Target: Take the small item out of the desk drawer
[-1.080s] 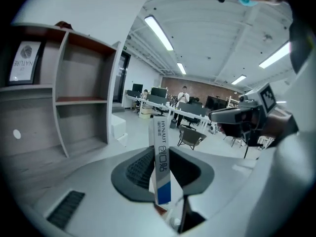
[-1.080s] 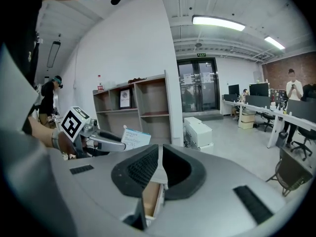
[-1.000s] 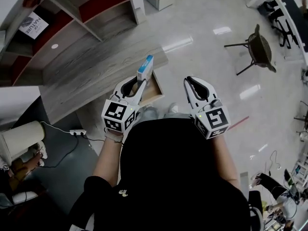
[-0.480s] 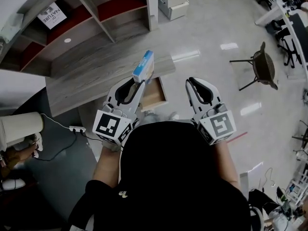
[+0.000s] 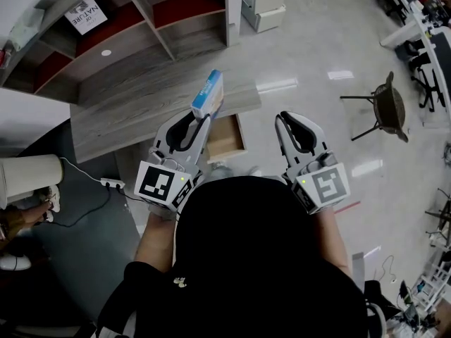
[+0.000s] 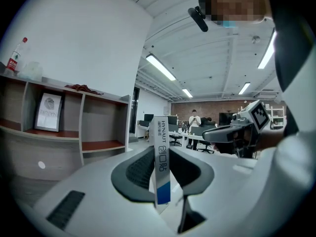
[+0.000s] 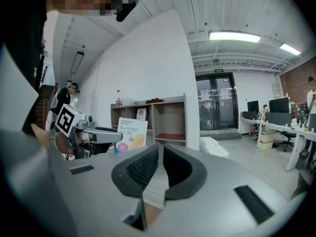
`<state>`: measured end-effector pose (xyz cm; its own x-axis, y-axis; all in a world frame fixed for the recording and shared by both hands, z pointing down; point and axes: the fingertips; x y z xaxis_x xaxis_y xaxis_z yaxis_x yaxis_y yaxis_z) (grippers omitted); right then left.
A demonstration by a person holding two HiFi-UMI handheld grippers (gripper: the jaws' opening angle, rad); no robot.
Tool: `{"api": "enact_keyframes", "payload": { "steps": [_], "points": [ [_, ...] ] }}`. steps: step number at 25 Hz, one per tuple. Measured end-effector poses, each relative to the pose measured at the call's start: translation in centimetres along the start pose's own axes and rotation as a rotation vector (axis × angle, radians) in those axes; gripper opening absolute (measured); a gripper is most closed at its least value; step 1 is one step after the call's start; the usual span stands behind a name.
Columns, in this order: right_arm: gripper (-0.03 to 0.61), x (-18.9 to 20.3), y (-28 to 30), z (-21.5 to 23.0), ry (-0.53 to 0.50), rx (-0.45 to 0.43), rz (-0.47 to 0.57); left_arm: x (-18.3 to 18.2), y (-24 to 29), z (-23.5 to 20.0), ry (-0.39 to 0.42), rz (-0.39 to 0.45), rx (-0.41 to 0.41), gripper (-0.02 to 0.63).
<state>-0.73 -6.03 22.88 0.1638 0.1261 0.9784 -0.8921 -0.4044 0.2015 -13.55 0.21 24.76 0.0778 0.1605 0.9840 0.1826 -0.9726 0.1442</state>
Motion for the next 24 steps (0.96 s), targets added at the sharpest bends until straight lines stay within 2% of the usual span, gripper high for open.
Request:
{"api": "enact_keyframes", "payload": {
  "steps": [24],
  "points": [
    [0.018, 0.5, 0.5, 1.7, -0.006, -0.031, -0.012, -0.4, 1.8, 0.2, -0.017, 0.014, -0.011, 0.098]
  ]
}}
Point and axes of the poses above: the fingertips, and each gripper's own axes: y forward along the fingers, z to its right, x out of its underside, and after that the axes turned 1 degree about -x, right-handed
